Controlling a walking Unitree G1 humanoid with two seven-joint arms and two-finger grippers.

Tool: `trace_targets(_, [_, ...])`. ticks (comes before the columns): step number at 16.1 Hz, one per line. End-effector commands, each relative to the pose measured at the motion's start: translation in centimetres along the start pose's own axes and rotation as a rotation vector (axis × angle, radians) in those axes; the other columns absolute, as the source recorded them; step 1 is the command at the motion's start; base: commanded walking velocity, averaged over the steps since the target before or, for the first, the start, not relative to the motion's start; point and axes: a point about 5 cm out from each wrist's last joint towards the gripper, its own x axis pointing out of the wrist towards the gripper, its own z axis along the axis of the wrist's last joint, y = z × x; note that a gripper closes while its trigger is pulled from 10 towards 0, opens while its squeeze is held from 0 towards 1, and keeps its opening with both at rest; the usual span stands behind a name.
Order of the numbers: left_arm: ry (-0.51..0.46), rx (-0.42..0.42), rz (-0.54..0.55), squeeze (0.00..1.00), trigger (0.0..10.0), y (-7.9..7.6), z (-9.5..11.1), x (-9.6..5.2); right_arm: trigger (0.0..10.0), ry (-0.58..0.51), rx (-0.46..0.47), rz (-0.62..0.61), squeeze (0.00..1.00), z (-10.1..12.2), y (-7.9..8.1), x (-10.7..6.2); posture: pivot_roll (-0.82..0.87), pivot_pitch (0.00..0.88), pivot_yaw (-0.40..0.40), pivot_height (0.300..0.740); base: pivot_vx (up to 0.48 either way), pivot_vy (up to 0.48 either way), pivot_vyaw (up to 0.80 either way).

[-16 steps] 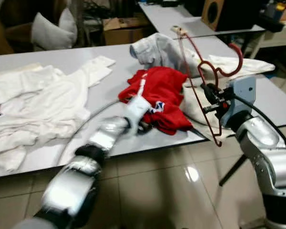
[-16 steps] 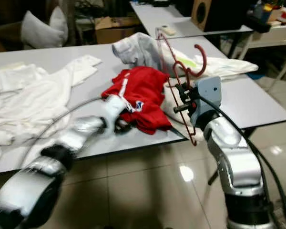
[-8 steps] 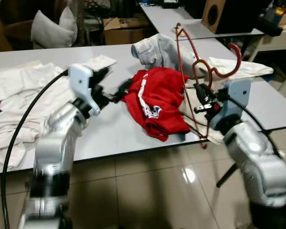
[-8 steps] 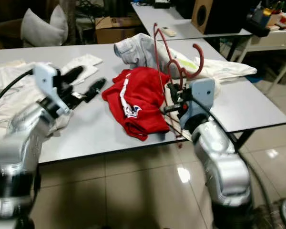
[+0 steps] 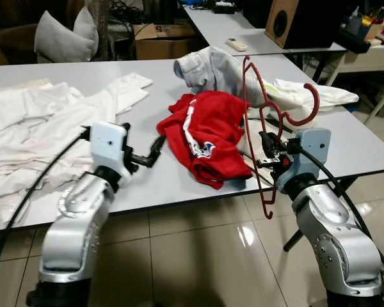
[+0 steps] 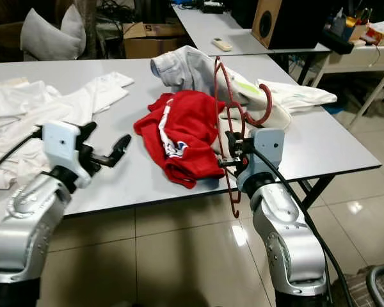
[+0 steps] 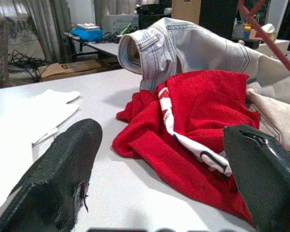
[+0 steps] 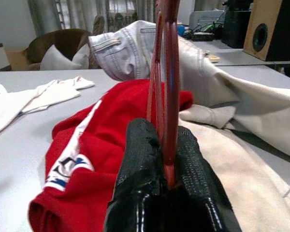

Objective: Hang hanger

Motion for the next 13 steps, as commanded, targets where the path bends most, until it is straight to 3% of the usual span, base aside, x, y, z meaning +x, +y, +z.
trace_targets(1, [0.007, 0.013, 0.013, 0.0, 10.0, -0.29, 0.16, -0.23, 10.0, -0.02, -0.008, 0.019, 0.0, 0.39, 0.15, -0.24, -0.1, 0.0, -0.046, 0.74, 0.0, 0.382, 0.0])
trace_targets(13, [0.034, 0.058, -0.008, 0.0, 10.0, -0.86, 0.43, -0.17, 10.0, -0.016, 0.03, -0.023, 0.0, 0.01, -0.08, -0.53, -0.09, 0.0, -0.032, 0.74, 0.0, 0.383, 0.0])
